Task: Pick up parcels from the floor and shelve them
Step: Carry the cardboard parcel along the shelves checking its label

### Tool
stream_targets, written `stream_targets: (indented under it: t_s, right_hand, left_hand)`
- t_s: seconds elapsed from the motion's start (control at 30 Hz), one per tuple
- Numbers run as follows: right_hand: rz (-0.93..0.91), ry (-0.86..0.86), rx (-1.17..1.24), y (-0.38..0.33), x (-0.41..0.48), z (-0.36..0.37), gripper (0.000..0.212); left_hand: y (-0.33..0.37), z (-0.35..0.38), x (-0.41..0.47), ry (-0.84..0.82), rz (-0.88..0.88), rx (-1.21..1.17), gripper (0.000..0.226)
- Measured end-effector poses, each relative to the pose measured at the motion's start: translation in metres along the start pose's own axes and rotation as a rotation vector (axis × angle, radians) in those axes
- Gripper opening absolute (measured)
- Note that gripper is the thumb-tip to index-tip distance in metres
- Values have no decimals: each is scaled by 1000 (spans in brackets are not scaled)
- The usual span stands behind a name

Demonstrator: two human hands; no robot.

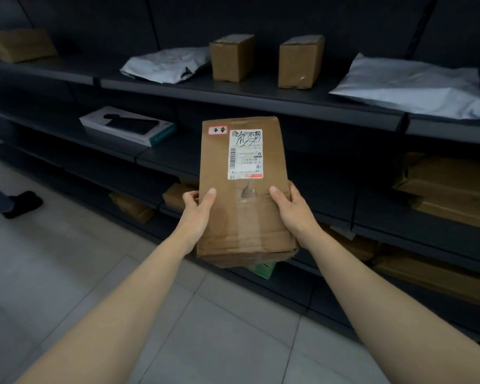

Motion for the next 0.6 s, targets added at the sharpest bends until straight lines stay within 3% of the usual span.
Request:
stream_targets:
  t_s: [0.27, 0.43, 0.6]
  right_hand:
    - [162, 118, 36, 31, 69, -41, 66]
    - [248, 173, -7, 38, 123, -55, 76]
    - [359, 171, 97, 56, 173, -50, 79]
  left_hand:
    - [-1, 69, 91, -171, -93, 85, 53]
    - [9, 103, 155, -239, -106, 117, 59]
    - [11, 130, 223, -339, -120, 208, 89]
Point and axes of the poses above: each hand's wrist, its own x-axis towards the middle knuckle, its own z-axis out of the palm, y = z × x, the point moved 10 cm from there along x, towards the middle knuckle, and after that the axes turned 13 degrees about -x, right-handed, at the moved point
